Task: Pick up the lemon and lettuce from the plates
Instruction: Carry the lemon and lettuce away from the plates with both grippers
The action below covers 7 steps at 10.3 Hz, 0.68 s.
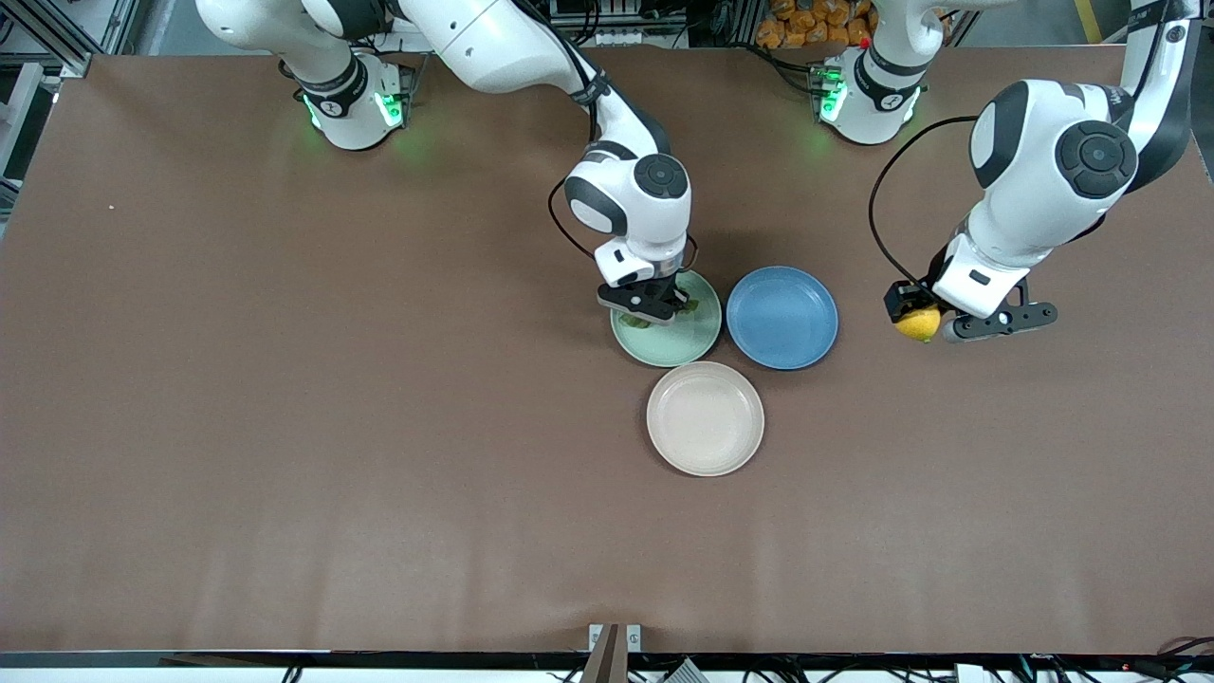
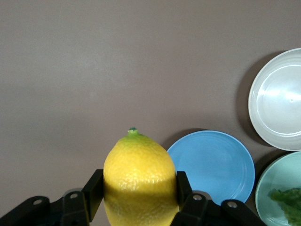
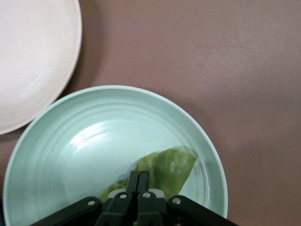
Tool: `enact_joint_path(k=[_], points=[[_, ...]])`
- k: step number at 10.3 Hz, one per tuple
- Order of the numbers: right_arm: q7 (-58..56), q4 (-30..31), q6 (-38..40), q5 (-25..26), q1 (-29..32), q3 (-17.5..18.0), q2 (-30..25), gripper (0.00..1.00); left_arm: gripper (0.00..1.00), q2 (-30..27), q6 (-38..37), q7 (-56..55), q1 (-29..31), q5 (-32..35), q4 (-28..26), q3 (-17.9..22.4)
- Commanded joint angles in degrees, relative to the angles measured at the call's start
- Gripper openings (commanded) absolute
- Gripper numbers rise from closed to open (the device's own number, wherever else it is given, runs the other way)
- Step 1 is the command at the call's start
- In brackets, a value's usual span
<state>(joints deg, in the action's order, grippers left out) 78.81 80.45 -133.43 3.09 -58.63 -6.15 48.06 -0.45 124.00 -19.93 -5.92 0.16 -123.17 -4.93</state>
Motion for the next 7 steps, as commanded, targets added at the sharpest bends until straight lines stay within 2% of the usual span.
enact_joint_path(k=[1, 4, 5, 7], points=[[-3.2, -1.9, 5.7, 0.3, 1.3, 0.0, -1.2, 0.00, 0.00, -0.4, -0.7, 2.3, 0.8, 0.5, 0.0, -0.2], [-11.1, -9.9, 21.4, -1.8, 6.3, 0.6, -4.7, 0.00, 0.00, 6.9, 3.6, 6.5, 4.9, 1.2, 3.5, 0.0], [-15.5, -10.3, 24.0, -5.3, 8.5, 0.5, -7.2, 0.00, 0.00, 9.3, 5.0, 7.6, 6.3, 1.5, 4.6, 0.0], [-24.0, -10.1, 28.5, -8.6, 14.2, 0.4, -13.0, 0.00, 0.00, 14.2, 5.6, 8.4, 8.7, 3.7, 8.8, 0.0]])
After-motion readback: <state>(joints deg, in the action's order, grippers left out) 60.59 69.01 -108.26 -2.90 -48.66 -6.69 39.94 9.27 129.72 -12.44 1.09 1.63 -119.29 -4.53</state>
